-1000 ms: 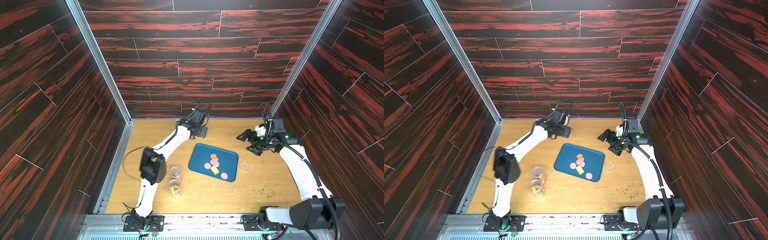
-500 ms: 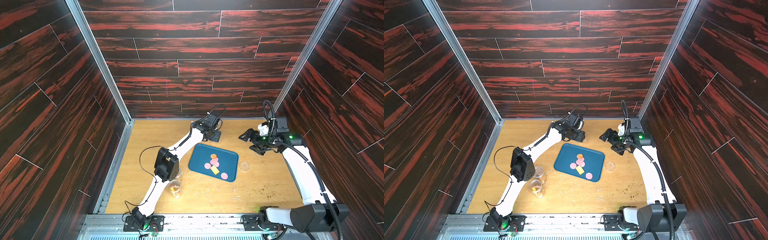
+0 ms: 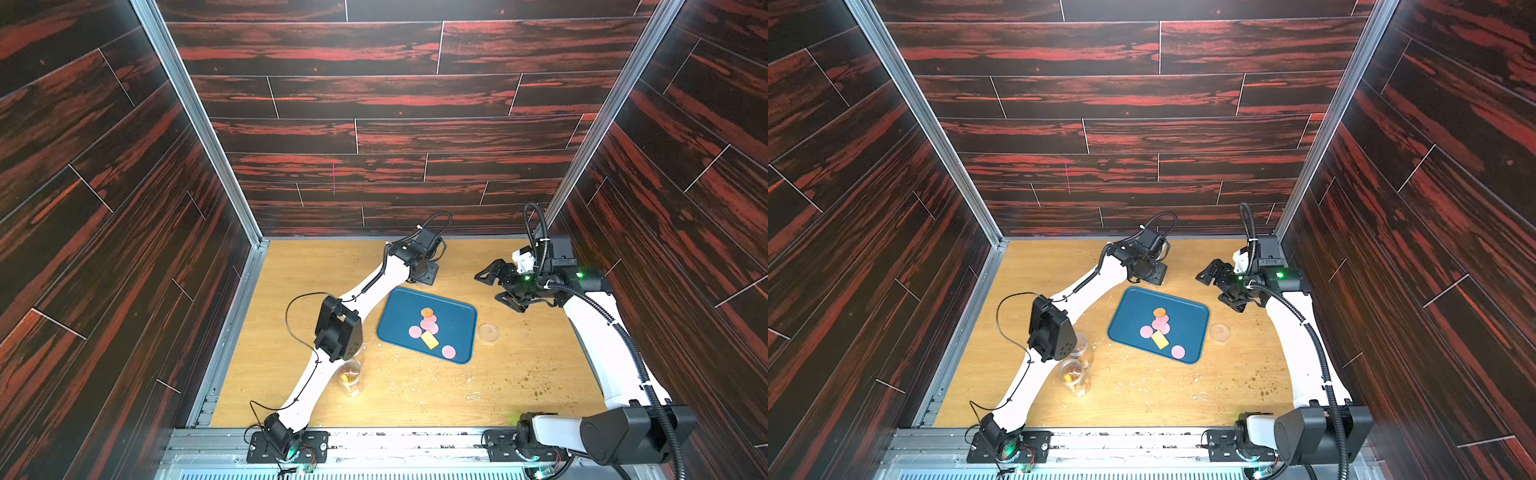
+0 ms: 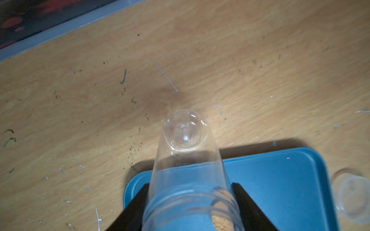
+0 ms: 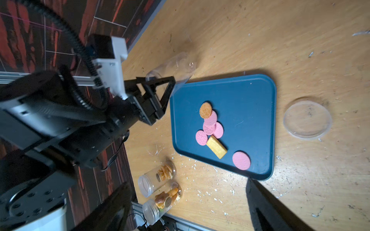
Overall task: Pour the cookies out of the jar
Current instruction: Place the jar at the center of the board.
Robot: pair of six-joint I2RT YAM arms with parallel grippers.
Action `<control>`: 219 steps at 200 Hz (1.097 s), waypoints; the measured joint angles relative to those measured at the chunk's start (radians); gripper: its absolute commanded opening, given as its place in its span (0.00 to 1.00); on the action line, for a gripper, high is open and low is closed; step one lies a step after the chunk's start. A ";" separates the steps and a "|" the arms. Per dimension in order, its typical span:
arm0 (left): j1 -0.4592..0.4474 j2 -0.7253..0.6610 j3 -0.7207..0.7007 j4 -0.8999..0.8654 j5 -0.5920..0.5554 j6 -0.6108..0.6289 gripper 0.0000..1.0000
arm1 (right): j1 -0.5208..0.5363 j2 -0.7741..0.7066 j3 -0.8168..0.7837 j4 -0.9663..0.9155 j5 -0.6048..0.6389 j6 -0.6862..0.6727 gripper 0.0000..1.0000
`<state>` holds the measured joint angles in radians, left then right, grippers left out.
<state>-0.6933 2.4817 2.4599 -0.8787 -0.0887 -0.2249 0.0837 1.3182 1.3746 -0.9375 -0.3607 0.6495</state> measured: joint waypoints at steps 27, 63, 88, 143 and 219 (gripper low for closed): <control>-0.004 0.027 0.009 -0.007 -0.018 0.009 0.58 | 0.000 0.000 -0.021 0.000 -0.010 0.000 0.93; -0.008 0.029 0.011 -0.015 -0.028 0.015 0.59 | 0.000 0.000 -0.022 0.000 -0.016 0.000 0.93; -0.008 0.029 0.011 -0.026 -0.026 0.015 0.59 | 0.000 0.001 -0.022 0.004 -0.021 0.000 0.93; -0.008 0.023 0.011 -0.065 -0.023 0.015 0.63 | 0.000 0.008 -0.030 0.033 -0.043 0.011 0.93; -0.007 0.027 0.044 -0.096 -0.013 0.011 0.74 | 0.000 0.011 -0.038 0.040 -0.052 0.016 0.93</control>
<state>-0.7006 2.5092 2.5042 -0.9749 -0.1013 -0.2134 0.0837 1.3296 1.3365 -0.8978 -0.4126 0.6655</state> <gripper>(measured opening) 0.726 0.929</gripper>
